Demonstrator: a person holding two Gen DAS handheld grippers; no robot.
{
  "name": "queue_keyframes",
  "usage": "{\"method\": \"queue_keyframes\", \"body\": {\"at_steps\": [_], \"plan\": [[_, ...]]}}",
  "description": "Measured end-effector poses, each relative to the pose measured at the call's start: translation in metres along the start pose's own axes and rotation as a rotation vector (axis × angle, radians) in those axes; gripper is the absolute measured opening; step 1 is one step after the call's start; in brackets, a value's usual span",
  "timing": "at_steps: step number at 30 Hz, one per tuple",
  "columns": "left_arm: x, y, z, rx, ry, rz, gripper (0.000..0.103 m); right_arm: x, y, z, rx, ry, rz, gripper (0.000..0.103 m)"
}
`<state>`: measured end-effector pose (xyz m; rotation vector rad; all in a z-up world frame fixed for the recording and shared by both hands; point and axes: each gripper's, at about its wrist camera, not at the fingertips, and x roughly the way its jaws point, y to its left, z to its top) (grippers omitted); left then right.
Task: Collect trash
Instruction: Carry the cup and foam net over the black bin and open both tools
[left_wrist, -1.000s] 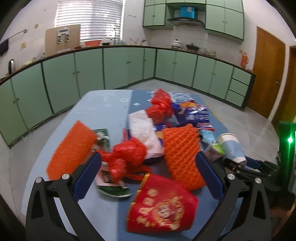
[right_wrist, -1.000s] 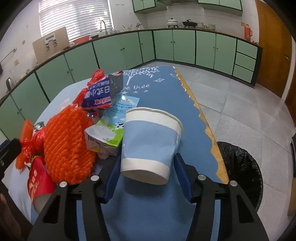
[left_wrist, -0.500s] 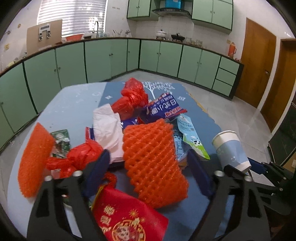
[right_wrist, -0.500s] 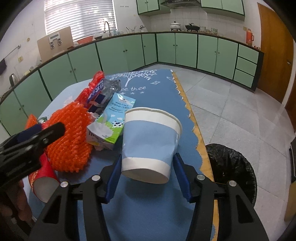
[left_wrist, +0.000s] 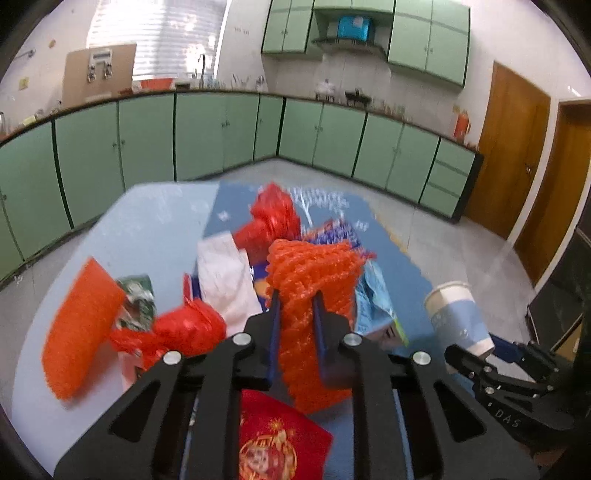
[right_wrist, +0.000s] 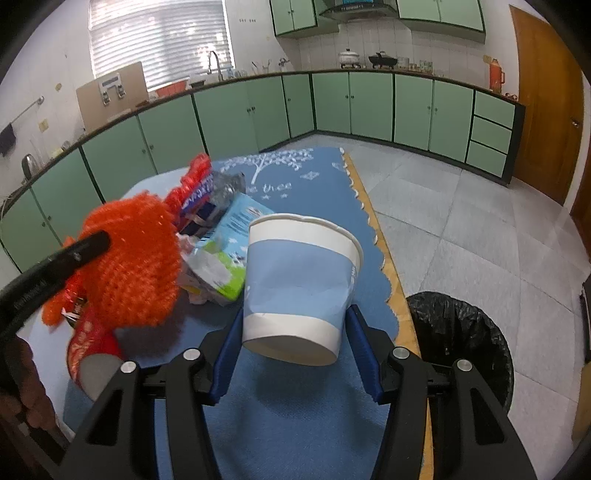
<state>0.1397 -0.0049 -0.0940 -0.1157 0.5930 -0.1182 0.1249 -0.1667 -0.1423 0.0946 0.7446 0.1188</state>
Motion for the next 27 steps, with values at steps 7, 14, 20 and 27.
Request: {"method": "queue_keyframes", "body": {"at_steps": [7,14,20,27], "plan": [[-0.035,-0.027,0.021,0.038,-0.11,-0.055,0.014,-0.032,-0.019,0.007,0.035,-0.088,-0.016,0.055],[-0.033,-0.085,0.029,0.095,-0.109,-0.204,0.014,-0.066,-0.069,0.004,0.1,-0.145,-0.134,0.055],[0.005,-0.154,0.018,0.132,-0.003,-0.366,0.014,-0.071,-0.125,-0.016,0.162,-0.111,-0.277,0.055],[0.061,-0.228,-0.01,0.203,0.127,-0.473,0.014,-0.051,-0.18,-0.049,0.233,-0.022,-0.359,0.055]]}}
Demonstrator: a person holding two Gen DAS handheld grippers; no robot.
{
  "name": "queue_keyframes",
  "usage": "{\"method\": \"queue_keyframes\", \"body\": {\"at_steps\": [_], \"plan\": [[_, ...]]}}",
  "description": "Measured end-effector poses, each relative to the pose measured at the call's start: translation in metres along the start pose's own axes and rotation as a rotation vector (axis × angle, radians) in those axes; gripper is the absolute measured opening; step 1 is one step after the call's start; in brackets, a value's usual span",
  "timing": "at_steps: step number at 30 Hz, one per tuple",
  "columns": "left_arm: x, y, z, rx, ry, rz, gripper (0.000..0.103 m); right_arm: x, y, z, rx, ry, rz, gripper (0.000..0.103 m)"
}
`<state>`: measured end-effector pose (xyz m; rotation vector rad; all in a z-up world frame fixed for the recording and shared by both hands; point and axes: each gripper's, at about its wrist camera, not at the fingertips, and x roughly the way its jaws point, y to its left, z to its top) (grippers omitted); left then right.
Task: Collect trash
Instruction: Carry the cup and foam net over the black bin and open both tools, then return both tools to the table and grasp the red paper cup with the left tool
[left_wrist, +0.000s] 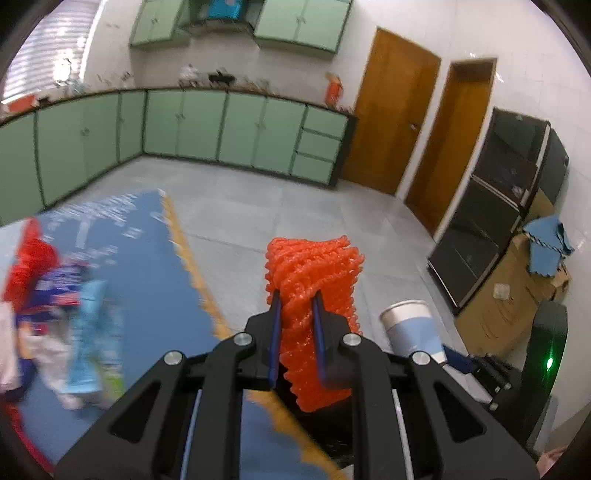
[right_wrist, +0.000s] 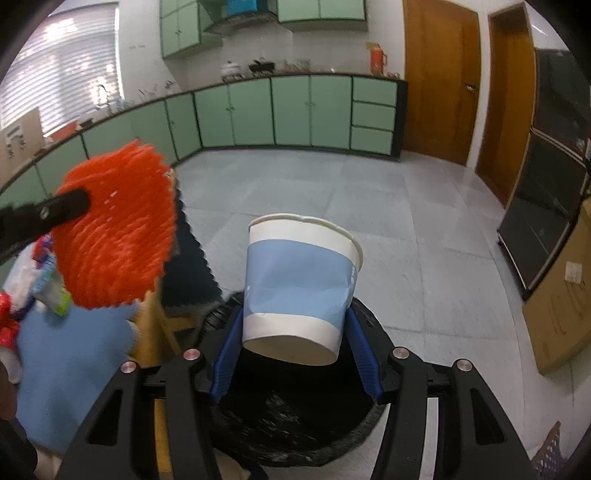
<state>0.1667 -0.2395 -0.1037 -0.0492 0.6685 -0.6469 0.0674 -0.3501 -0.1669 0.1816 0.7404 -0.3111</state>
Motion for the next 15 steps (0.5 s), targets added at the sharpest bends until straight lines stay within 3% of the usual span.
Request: {"method": "queue_keyframes", "body": {"at_steps": [3,6,8,15], "plan": [[0.031,-0.01,-0.004,0.001,0.063,-0.03,0.019,0.018,-0.012,-0.008,0.001,0.033,-0.013,0.056],[0.057,-0.013,-0.006,0.033,0.102,-0.019,0.033,0.036,-0.019,-0.01,0.002,0.064,-0.029,0.06],[0.066,-0.012,-0.009,0.037,0.127,-0.017,0.043,0.045,-0.023,-0.013,0.004,0.08,-0.047,0.069],[0.045,-0.001,-0.008,0.01,0.111,-0.006,0.05,0.039,-0.025,-0.012,0.011,0.068,-0.063,0.078]]}}
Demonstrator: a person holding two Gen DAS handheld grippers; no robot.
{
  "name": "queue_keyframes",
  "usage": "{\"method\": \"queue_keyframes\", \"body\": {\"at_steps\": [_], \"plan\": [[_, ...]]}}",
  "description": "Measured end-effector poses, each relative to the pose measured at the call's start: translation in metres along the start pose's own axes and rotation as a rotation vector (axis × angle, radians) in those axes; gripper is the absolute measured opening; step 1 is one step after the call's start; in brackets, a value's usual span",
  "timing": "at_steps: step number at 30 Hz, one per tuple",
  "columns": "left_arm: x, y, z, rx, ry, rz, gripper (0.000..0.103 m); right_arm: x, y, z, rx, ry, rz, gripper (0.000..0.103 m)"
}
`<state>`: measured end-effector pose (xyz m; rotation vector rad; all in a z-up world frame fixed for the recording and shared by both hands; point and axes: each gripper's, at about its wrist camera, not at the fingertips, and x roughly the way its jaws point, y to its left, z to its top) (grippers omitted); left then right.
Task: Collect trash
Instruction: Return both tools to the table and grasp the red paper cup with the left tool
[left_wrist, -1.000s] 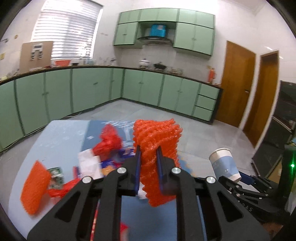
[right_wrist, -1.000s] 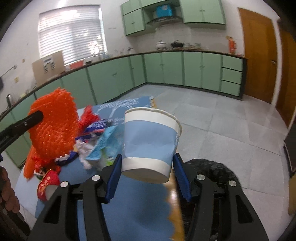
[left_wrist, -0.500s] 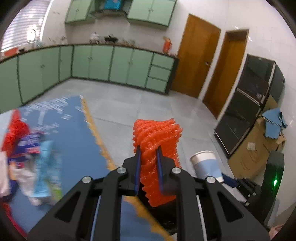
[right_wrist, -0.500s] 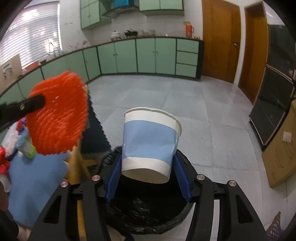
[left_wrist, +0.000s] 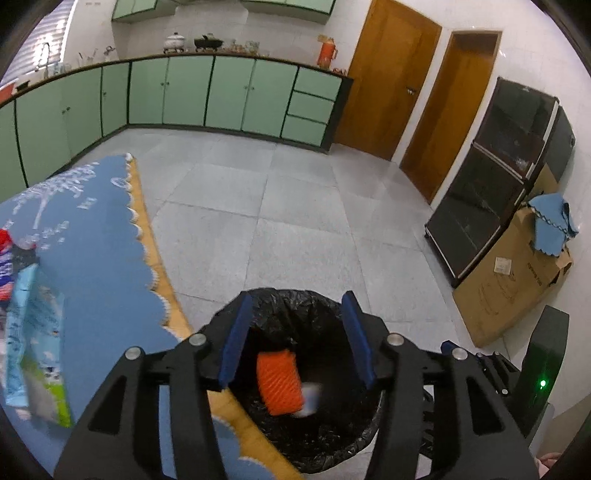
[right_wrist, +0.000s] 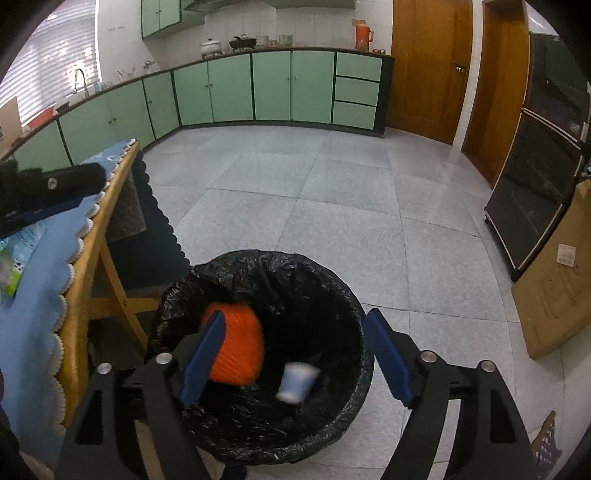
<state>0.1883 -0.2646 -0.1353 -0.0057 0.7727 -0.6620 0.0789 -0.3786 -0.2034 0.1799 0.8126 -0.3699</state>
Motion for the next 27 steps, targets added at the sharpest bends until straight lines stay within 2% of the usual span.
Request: {"method": "queue_keyframes", "body": {"at_steps": [4,7,11,17,20,27], "plan": [[-0.042,0.013,-0.002,0.0,-0.093,0.064,0.06,-0.021,0.012,0.009,-0.009,-0.05,0.03,0.084],[-0.079,0.028,-0.007,-0.001,-0.162,0.15,0.065,-0.043,0.032,0.021,-0.028,-0.111,0.07,0.088],[-0.129,0.058,-0.023,-0.046,-0.216,0.292,0.066,-0.069,0.067,0.029,-0.065,-0.193,0.147,0.09],[-0.194,0.101,-0.063,-0.11,-0.266,0.509,0.066,-0.092,0.127,0.025,-0.121,-0.249,0.269,0.09],[-0.214,0.115,-0.083,-0.166,-0.263,0.564,0.069,-0.099,0.158,0.014,-0.17,-0.265,0.307,0.09],[-0.232,0.132,-0.115,-0.259,-0.21,0.599,0.076,-0.112,0.201,-0.008,-0.263,-0.261,0.376,0.09]]}}
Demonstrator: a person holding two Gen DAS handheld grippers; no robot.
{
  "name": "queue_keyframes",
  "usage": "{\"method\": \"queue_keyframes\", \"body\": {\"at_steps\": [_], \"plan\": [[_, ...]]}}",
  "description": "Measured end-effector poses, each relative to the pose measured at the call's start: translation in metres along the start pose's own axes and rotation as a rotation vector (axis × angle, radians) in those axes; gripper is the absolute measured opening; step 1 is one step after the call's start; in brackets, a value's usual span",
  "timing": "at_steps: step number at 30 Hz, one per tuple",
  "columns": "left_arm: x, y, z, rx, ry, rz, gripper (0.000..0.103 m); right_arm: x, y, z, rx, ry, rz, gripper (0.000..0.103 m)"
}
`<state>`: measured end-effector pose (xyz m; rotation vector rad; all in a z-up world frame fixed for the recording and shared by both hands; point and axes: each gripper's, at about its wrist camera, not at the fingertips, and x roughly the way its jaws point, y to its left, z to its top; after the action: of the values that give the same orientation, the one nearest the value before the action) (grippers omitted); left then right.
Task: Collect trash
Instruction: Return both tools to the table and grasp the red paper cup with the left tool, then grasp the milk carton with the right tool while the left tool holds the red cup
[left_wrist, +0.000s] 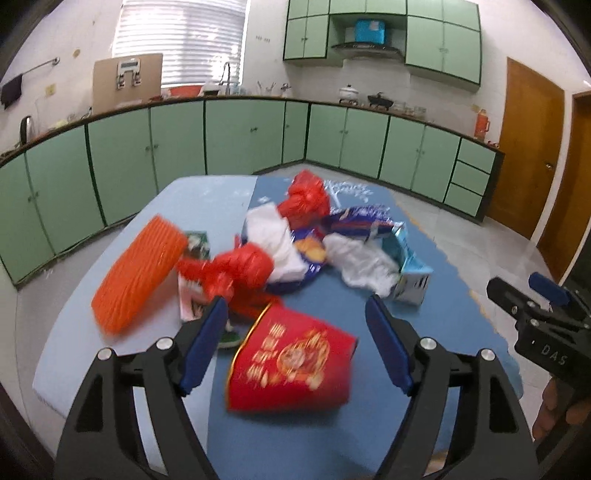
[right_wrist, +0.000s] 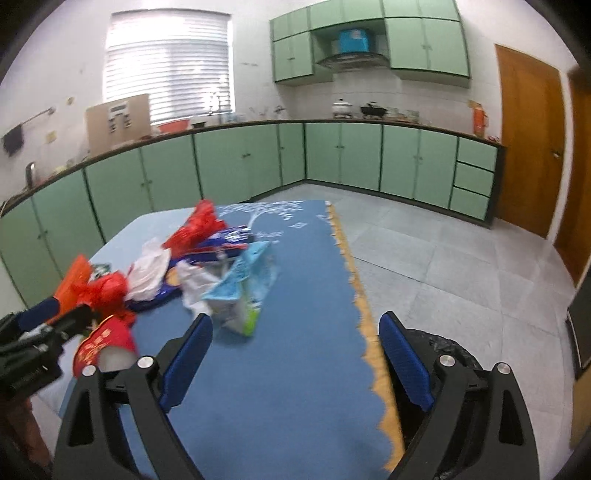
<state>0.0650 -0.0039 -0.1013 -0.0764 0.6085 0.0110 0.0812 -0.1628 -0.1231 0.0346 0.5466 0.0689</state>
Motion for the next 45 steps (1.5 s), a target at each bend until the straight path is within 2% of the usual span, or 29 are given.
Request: {"method": "queue_keyframes", "body": {"at_steps": [2,8,12,18,21,25,37,42,45], "plan": [[-0.001,0.003,-0.004,-0.006,0.013,0.001,0.08,-0.004,0.007,-0.002,-0.013,-0.004,0.005,0.09],[0.003,0.011,-0.029,-0.022,0.08,-0.015,0.083,-0.008,0.01,-0.002,-0.017,-0.012,-0.009,0.09],[0.011,0.013,-0.032,-0.026,0.094,-0.008,0.086,-0.004,0.01,-0.003,-0.014,-0.003,-0.011,0.09],[0.027,0.015,-0.037,-0.04,0.135,-0.011,0.086,0.001,0.012,-0.004,-0.03,0.005,-0.006,0.09],[0.03,0.014,-0.038,-0.044,0.143,-0.019,0.083,0.002,0.011,-0.004,-0.025,0.009,-0.007,0.09],[0.027,0.011,-0.037,-0.031,0.125,-0.03,0.081,0.004,0.009,-0.005,-0.023,0.016,-0.009,0.09],[0.003,0.006,-0.017,-0.004,-0.015,-0.043,0.079,0.009,0.01,-0.001,-0.022,0.02,0.003,0.09],[-0.007,0.006,0.003,0.017,-0.11,-0.012,0.079,0.025,0.012,0.007,-0.013,0.038,0.004,0.09],[0.0,0.011,0.012,0.004,-0.125,0.007,0.079,0.037,0.02,0.011,-0.026,0.041,0.011,0.09]]}}
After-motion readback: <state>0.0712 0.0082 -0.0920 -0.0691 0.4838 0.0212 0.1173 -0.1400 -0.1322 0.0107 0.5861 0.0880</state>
